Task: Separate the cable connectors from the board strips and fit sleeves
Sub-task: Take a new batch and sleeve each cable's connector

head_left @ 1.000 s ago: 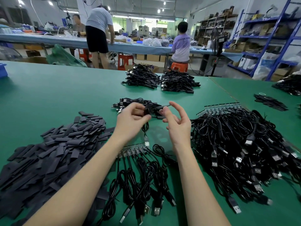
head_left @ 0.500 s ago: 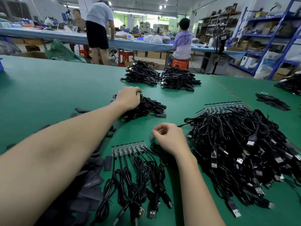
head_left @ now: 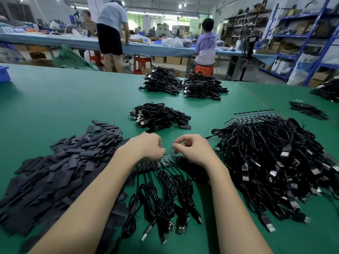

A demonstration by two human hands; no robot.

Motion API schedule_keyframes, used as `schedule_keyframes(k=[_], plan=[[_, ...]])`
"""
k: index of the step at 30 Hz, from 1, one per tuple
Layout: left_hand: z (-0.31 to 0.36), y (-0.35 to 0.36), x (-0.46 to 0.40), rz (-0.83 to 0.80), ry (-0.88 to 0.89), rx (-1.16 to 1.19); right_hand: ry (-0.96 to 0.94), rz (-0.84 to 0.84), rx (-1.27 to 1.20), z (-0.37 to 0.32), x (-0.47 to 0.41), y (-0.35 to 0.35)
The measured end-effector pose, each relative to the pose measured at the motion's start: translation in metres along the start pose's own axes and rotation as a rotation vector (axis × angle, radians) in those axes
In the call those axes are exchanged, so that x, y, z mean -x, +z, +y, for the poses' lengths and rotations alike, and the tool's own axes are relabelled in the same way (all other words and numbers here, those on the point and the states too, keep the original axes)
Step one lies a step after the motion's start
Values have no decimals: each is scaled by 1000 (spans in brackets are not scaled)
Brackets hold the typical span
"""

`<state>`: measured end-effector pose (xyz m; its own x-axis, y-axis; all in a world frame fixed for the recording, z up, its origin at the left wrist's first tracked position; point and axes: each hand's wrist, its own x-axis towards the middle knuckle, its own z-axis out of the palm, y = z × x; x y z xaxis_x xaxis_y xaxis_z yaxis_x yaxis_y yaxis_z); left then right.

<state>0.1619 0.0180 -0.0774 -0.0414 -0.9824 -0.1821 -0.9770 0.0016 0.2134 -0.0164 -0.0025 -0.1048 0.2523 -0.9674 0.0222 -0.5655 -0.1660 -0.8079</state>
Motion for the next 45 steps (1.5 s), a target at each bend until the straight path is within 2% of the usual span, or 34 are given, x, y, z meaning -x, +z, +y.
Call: schedule_keyframes(k=[6, 9, 11, 15, 23, 26, 29, 33, 36, 38, 41, 45], plan=[[-23, -5, 2, -23, 175, 393, -35, -39, -52, -2, 6, -1], [-29, -5, 5, 34, 282, 663, -85, -5, -252, -6, 7, -2], [-27, -4, 4, 63, 312, 754, -87, 8, -361, -9, 7, -6], [-21, -4, 3, 134, 392, 810, -33, -57, -480, -10, 10, -12], [-19, -10, 10, 100, 496, 1014, 47, -255, -794, -13, 13, -9], [-23, -11, 12, 104, 496, 1055, 82, -175, -861, -12, 12, -11], [-35, -9, 8, 161, 366, 925, 94, -28, -973, -6, 11, -28], [-37, 5, 0, 185, 190, 549, 31, 78, -904, -9, 14, -42], [-21, 9, 0, 271, 247, 442, -9, 105, -758, -17, 14, -43], [-6, 8, 2, 293, 335, 664, -22, 142, -645, -23, 13, -41], [17, 11, 5, 166, 360, 1159, -95, 227, -476, -33, 10, -34], [24, 22, 2, 210, 253, 1400, -159, 264, -236, -44, 9, -27]])
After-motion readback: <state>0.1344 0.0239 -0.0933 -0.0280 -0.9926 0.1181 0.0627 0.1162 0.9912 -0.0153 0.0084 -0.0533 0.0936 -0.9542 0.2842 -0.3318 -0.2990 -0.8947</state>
